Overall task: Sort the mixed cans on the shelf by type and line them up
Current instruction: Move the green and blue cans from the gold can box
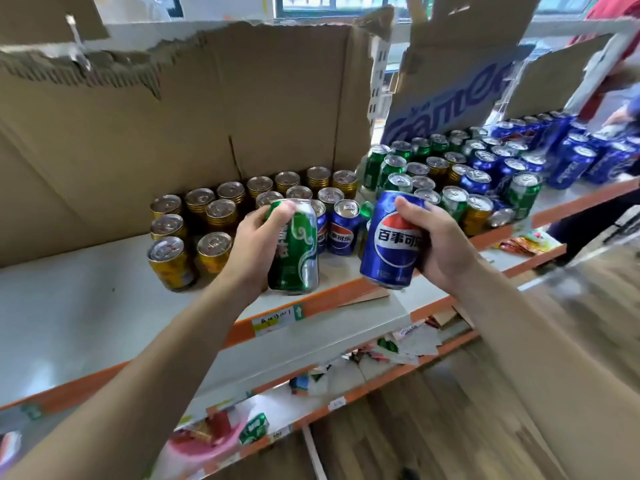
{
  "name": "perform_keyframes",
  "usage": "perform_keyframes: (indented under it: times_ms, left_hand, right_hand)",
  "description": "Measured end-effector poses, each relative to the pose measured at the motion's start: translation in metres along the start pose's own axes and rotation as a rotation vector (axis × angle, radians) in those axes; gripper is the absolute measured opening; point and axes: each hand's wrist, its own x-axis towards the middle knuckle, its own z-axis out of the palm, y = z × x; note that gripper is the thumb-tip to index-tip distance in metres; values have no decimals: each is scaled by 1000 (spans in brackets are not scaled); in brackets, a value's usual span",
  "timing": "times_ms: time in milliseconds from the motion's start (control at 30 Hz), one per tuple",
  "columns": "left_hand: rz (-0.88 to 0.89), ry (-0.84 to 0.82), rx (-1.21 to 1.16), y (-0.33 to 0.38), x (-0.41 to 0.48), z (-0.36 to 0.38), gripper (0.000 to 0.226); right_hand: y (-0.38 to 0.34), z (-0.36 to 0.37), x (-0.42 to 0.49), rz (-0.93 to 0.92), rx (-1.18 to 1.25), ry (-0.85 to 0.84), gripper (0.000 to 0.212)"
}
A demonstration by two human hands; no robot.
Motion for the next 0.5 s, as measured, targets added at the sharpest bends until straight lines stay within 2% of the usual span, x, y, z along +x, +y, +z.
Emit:
perform_keyframes:
  times_ms: [100,133,300,367,500]
  left_hand:
    - [-12,-23,-11,8,0,30,50]
    - [-7,-32,-15,10,0,42,53]
    - [37,-95,-10,19,-6,120,39]
    - [84,-126,16,21,-9,157,34]
    - [126,-171,88,23,-15,230,41]
  right_hand:
    - [-12,-29,-9,-5,57,9,15]
    - [-16,-40,-12,-7,72,13,10]
    - [-43,-109,-32,-39,27,7,19]
    - [-57,-142,-41,-68,-19,28,30]
    - [-83,-211,-58,-123,-123,45,33]
